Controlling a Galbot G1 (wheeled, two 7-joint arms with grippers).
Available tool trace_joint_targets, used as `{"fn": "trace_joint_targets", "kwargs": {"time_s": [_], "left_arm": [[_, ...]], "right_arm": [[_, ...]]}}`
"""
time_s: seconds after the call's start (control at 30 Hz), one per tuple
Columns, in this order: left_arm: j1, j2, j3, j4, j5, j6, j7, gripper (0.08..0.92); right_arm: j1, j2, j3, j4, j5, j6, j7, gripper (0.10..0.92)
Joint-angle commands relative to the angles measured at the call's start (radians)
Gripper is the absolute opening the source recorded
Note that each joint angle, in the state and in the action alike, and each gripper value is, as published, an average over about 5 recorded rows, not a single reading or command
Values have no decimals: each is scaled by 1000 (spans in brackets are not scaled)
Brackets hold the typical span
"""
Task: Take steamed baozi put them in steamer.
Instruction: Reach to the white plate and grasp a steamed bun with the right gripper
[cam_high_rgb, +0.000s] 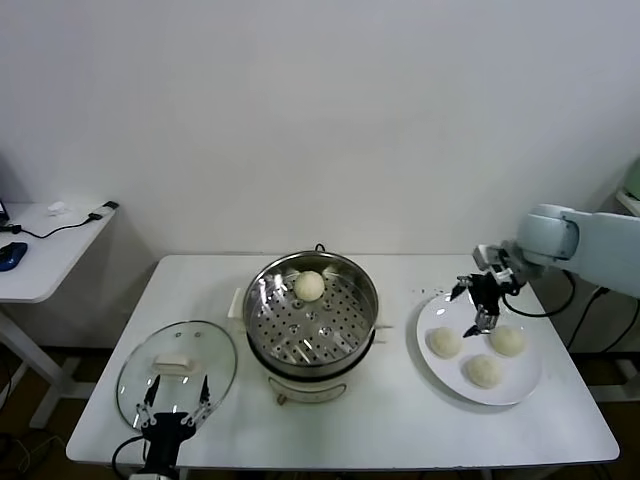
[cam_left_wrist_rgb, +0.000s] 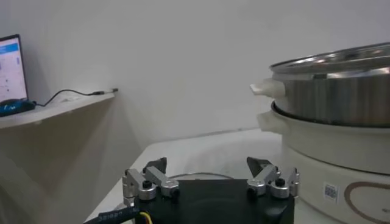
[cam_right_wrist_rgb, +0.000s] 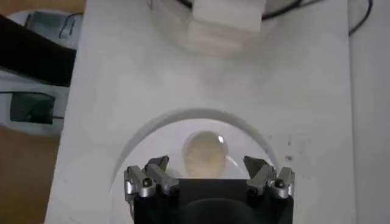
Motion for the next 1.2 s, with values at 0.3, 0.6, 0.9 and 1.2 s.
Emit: {"fn": "trace_joint_targets", "kwargs": {"time_s": [0.3,0.6,0.9,1.2], "left_arm": [[5,-8,-6,13,2,-3,-1,823],[6,-17,-4,17,9,-5,-1,823],[6,-22,0,18,16,-7,-2,823],[15,-25,7,8,27,-16,-4,823]], "right_arm": [[-408,89,283,-196,-70,-107,60,823],[-451,135,332,-256,-92,-106,66,823],[-438,126,346,-244,-93,-104,52,746],[-321,44,344,-158,-79,-85,16,612]]}}
